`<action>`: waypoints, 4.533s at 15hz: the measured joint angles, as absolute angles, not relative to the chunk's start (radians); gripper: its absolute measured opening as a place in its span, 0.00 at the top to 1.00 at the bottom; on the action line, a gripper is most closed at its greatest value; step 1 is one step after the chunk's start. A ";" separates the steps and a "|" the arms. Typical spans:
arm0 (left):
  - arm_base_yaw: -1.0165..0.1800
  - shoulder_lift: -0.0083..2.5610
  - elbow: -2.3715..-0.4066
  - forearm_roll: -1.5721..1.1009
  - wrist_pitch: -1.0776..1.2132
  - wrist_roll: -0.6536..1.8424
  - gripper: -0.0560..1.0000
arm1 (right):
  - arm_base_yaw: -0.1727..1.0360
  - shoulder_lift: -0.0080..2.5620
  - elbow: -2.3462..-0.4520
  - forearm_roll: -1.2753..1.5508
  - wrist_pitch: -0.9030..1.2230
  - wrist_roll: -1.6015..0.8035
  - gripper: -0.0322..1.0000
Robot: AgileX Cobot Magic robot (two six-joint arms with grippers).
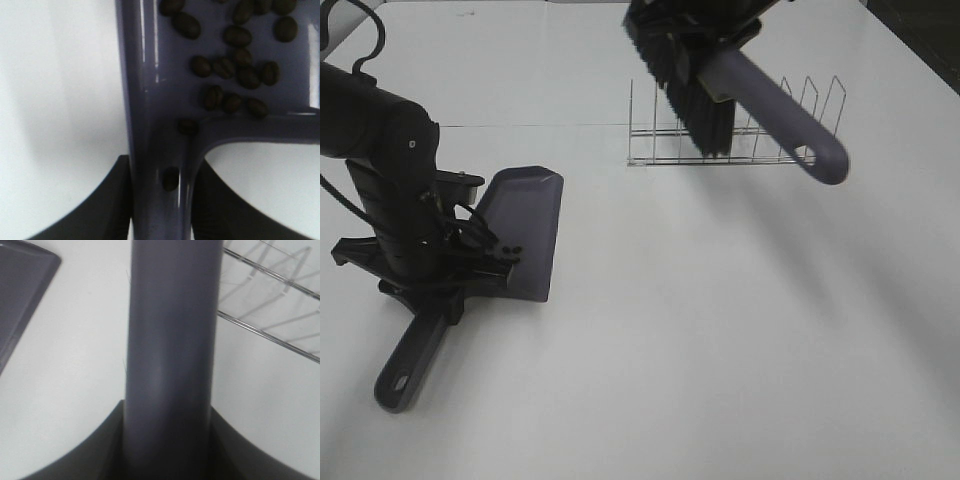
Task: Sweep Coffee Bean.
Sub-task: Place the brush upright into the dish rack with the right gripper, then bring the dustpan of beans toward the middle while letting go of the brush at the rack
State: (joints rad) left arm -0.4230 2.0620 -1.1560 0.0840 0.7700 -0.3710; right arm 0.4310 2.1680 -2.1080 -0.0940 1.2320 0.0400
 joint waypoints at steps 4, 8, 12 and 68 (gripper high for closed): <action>-0.423 2.062 -1.156 0.084 0.770 -0.371 0.69 | 0.213 2.013 -1.891 -0.101 1.231 0.040 0.72; -0.423 2.062 -1.156 0.084 0.770 -0.371 0.69 | 0.054 1.970 -1.713 -0.097 1.230 0.040 0.72; -0.423 2.062 -1.156 0.084 0.770 -0.371 0.69 | 0.049 1.975 -1.613 -0.041 1.230 0.040 0.72; -0.425 2.055 -1.201 -0.108 0.738 -0.248 0.45 | 0.049 2.395 -2.393 0.074 1.220 0.041 0.32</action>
State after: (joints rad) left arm -0.4250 2.0550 -1.2010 -0.1080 0.7380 -0.2480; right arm 0.0490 2.3950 -2.3930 0.0740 1.2200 0.0410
